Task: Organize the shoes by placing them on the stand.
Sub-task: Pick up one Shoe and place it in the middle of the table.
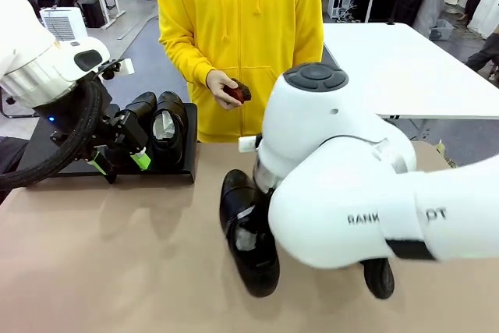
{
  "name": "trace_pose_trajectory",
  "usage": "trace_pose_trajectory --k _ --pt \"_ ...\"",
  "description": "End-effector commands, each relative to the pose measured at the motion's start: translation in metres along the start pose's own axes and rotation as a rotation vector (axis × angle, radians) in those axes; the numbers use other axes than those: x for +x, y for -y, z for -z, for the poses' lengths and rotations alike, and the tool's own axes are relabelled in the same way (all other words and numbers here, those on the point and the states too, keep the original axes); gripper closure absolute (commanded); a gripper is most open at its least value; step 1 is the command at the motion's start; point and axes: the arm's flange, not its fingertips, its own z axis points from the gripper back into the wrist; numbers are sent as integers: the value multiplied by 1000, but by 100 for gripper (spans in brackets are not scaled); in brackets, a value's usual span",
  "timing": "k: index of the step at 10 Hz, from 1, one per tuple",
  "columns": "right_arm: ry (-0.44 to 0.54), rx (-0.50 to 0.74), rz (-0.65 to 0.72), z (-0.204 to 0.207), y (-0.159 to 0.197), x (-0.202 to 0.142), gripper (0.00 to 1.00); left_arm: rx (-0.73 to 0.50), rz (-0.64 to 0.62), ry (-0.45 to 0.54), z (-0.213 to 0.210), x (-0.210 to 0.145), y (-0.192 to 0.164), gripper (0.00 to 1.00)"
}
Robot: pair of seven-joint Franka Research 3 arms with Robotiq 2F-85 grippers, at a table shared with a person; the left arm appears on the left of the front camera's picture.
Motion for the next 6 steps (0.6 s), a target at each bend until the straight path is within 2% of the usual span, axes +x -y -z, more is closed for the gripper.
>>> trace_pose_trajectory --k 1,2,3,4,6 --pt "5 -6 25 2 16 12 100 -3 10 0 -2 -1 -1 14" --pt "5 -6 25 2 16 12 100 -3 10 0 -2 -1 -1 14" --pt "-3 -1 -6 1 -2 -2 100 -3 10 0 -2 -1 -1 14" --pt "63 58 102 6 4 6 100 -3 10 0 -2 -1 -1 14" --pt "116 118 172 36 -8 28 100 -3 10 0 -2 -1 -1 14"
